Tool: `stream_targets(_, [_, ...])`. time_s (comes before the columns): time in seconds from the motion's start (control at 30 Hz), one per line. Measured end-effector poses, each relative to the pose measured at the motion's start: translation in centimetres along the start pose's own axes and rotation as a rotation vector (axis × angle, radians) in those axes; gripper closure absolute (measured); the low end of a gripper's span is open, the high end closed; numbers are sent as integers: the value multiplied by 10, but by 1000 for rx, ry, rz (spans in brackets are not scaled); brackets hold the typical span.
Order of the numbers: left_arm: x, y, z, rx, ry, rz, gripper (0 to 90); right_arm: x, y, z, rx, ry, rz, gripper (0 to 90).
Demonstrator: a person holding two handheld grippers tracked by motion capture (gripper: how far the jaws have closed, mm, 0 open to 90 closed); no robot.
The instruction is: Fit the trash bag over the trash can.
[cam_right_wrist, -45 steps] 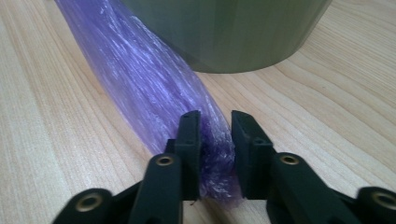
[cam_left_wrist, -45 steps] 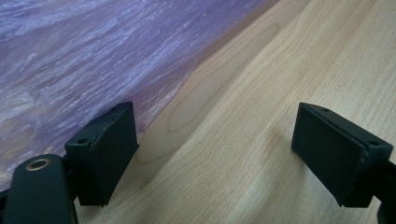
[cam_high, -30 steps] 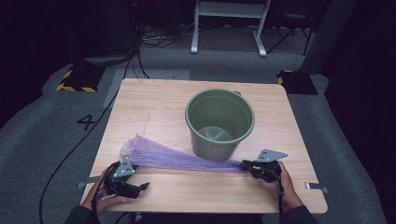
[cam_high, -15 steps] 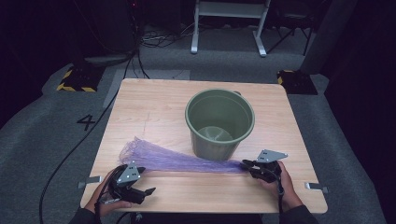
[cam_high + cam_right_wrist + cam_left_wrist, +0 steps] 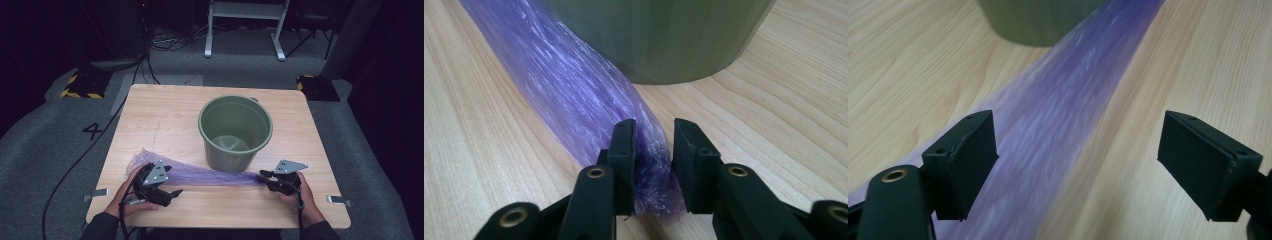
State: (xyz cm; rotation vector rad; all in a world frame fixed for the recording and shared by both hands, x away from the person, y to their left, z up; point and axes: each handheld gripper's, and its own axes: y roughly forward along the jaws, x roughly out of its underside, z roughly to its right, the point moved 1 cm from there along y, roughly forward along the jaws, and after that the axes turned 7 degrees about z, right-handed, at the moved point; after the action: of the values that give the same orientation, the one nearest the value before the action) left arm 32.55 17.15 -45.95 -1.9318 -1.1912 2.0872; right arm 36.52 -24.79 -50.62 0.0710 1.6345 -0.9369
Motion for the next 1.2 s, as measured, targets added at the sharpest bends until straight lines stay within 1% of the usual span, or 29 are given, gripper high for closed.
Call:
stream_targets(0.03, [-4,5,0,2,6,-11,156,-1,0,0,1,-4,2,699])
stream_targets(0.1, [-10,17,2,22,27,-34,156,-2,-1,-1,2,-3,6,689])
stream_targets(0.13, [-10,17,2,22,27,-34,161,-2,-1,-1,2,-3,6,689])
stream_targets(0.17, [-14,28,4,29,44,-77,169,-3,-1,-3,4,-9,8,685])
stream_targets(0.2, [-14,34,5,45,54,-94,171,-3,0,-3,4,-10,11,685])
stream_targets(0.23, [-14,34,5,45,54,-94,174,-3,0,-3,4,-10,11,685])
stream_targets(0.27, [-14,43,7,44,71,-135,191,-4,-1,-4,4,-15,14,684])
stream_targets(0.33, [-14,49,6,48,80,-156,197,-5,-1,-5,5,-12,19,683])
stream_targets(0.37, [-14,51,5,46,77,-159,199,-5,-1,-5,4,-14,21,683])
stream_targets(0.43, [-13,54,2,11,71,-172,222,-5,-1,-5,6,-13,23,678])
stream_targets(0.5, [-11,55,-2,24,53,-163,232,-6,-2,-6,6,-11,27,668])
stream_targets(0.6, [-7,58,-7,17,47,-187,222,-7,-3,-6,7,-12,37,654])
stream_targets(0.67, [-4,60,-10,32,33,-193,211,-8,-3,-7,4,-17,40,640])
stream_targets(0.73, [-2,63,-11,29,35,-196,210,-9,-2,-8,0,-17,42,629])
stream_targets(0.77, [-1,64,-12,37,27,-206,209,-10,-2,-9,-4,-21,45,627])
stream_targets(0.83, [0,66,-14,39,20,-209,211,-11,-1,-10,-9,-23,46,617])
stream_targets(0.87, [0,66,-15,46,5,-203,209,-11,-1,-10,-12,-25,48,615])
stream_targets(0.93, [1,67,-16,51,2,-196,246,-12,0,-10,-21,-23,45,596])
stream_targets(0.97, [2,66,-19,56,-9,-190,279,-12,0,-11,-25,-23,43,576])
stream_targets(1.0, [2,65,-20,58,-26,-180,322,-12,1,-11,-29,-21,39,561])
stream_targets(1.07, [4,64,-23,64,-44,-166,416,-12,2,-11,-33,-22,34,502])
stream_targets(1.13, [5,63,-26,43,-55,-156,524,-12,2,-11,-31,-17,27,418])
stream_targets(1.17, [5,62,-26,32,-54,-158,579,-12,2,-11,-20,-12,27,385])
stream_targets(1.2, [5,61,-27,28,-48,-161,612,-12,2,-11,-11,-6,27,355])
